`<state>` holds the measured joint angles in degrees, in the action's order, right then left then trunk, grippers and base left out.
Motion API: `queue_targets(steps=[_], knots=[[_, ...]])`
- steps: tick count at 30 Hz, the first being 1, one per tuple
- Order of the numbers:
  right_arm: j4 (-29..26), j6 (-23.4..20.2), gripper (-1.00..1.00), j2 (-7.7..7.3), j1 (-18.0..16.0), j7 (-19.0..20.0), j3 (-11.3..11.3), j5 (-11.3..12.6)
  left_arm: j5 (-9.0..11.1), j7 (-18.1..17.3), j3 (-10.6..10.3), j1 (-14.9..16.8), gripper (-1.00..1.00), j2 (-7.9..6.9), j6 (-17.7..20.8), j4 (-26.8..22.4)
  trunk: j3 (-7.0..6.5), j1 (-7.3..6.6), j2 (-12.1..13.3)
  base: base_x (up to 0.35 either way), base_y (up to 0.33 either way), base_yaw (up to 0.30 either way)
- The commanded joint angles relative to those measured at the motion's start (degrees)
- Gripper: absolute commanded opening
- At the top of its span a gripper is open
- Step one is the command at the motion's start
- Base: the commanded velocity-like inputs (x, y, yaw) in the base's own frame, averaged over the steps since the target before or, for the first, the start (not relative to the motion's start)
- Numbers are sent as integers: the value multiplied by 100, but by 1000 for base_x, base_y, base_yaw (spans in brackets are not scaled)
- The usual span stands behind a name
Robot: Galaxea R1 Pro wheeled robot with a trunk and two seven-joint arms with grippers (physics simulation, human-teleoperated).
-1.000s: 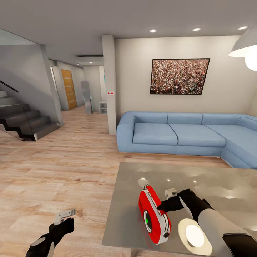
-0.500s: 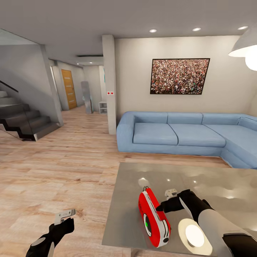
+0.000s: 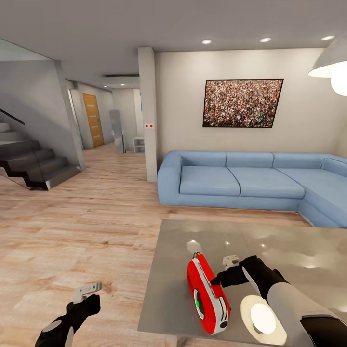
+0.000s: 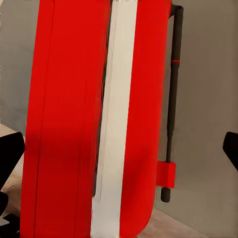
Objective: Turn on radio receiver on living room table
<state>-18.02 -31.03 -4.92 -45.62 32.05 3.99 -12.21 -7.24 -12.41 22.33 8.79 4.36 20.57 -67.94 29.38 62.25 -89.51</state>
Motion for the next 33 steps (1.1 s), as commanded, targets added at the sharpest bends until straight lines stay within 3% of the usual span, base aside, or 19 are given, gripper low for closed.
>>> queue_targets(steps=[1, 23, 33], knots=[[0, 0, 100, 0, 0, 1, 2, -1, -5, 4, 2, 0, -100, -2, -3, 0, -18, -23, 42, 0, 0, 0], [0, 30, 100, 0, 0, -27, 5, -35, -6, 2, -1, 0, -100, -6, 0, 11, -413, -506, 924, 0, 0, 0], [-8, 52, 100, 0, 0, -659, -20, -46, -6, 2, -1, 0, -100, -7, 7, 9, -593, -725, 1325, -30, -17, 0]])
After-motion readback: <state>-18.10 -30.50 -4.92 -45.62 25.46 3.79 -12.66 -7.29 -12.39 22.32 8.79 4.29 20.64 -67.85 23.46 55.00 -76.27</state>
